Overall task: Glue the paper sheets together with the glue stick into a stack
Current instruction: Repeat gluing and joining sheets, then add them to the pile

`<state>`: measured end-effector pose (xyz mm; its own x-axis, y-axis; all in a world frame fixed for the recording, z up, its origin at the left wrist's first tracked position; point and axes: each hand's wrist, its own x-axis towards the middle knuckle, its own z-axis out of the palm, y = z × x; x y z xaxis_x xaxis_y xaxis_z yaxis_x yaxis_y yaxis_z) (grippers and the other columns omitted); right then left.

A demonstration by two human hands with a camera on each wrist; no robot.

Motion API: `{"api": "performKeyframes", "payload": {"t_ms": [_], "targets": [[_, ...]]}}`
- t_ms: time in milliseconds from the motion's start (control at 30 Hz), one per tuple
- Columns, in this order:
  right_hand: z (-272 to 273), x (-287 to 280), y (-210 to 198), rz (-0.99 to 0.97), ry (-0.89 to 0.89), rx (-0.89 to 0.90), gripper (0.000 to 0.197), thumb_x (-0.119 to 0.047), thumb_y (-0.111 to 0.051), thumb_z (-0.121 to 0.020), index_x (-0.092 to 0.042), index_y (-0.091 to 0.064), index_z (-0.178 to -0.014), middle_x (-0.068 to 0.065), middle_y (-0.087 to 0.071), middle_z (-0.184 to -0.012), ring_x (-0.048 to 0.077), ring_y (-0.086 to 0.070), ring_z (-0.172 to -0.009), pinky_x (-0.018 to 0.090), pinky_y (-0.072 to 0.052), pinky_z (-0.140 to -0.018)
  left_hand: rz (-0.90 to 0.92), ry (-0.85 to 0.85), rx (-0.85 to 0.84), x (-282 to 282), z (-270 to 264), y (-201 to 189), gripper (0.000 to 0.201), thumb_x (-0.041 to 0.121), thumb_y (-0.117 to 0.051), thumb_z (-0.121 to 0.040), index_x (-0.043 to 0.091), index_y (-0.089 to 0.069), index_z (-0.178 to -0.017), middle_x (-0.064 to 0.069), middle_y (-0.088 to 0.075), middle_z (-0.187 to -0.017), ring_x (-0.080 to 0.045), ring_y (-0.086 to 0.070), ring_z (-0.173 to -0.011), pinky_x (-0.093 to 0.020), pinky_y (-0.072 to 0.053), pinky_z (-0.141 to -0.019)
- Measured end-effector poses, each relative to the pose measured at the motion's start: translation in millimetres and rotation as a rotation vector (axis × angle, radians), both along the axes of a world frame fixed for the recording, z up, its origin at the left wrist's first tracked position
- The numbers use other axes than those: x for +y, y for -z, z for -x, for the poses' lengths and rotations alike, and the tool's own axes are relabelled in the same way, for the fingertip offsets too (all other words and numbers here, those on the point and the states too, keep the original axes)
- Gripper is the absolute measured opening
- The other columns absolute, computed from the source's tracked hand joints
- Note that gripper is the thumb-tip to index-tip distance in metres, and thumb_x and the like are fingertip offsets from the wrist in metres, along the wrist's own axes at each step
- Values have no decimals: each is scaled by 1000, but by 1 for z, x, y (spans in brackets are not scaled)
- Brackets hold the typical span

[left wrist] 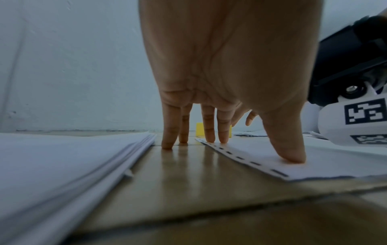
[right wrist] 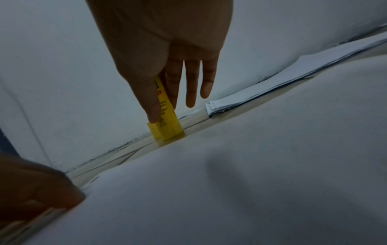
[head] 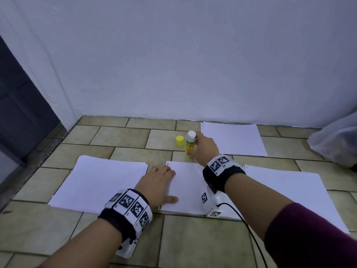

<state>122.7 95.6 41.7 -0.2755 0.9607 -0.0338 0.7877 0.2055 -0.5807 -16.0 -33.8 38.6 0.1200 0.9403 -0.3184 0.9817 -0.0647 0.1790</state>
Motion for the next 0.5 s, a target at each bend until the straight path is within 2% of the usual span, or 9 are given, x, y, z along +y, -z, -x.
{"api": "performKeyframes", "payload": {"t_ms": [133,233,333,400,500], "targets": [[-14,-3,-2,94,-17,-13,62,-28,-75,-78,-13,-44,-129,4,-57,-124,21,-55,-109,29,-45,-83,29,3,-3,3,3,1,76,52,-61,-85,25,-27,-147,6,-27,-150,-20,-29,-131,-31,-34,-105],[-39,-10,-7,61,13,29,55,-29,-71,-82,-11,-47,-129,5,-55,-128,21,-52,-115,27,-41,-88,62,20,1,7,9,1,68,43,-60,-90,26,-29,-147,6,-29,-148,-19,-31,-130,-32,-35,-106],[-79,-16,-21,10,72,27,55,-30,-70,-83,-10,-48,-130,6,-55,-131,21,-51,-117,27,-39,-90,86,27,13,12,10,2,71,36,-65,-87,26,-30,-147,6,-31,-145,-20,-32,-129,-31,-35,-104],[-109,-19,-28,54,92,-76,68,-37,-70,-83,-8,-41,-137,9,-50,-137,23,-47,-123,28,-37,-92,73,22,5,12,9,2,73,35,-67,-86,25,-29,-147,5,-33,-144,-21,-33,-127,-30,-35,-103],[-152,-26,-23,248,46,-490,106,-60,-66,-76,1,-17,-148,15,-23,-154,29,-19,-143,39,-24,-115,61,13,0,11,9,4,77,35,-67,-86,22,-24,-148,4,-31,-147,-21,-32,-129,-30,-33,-104]]}}
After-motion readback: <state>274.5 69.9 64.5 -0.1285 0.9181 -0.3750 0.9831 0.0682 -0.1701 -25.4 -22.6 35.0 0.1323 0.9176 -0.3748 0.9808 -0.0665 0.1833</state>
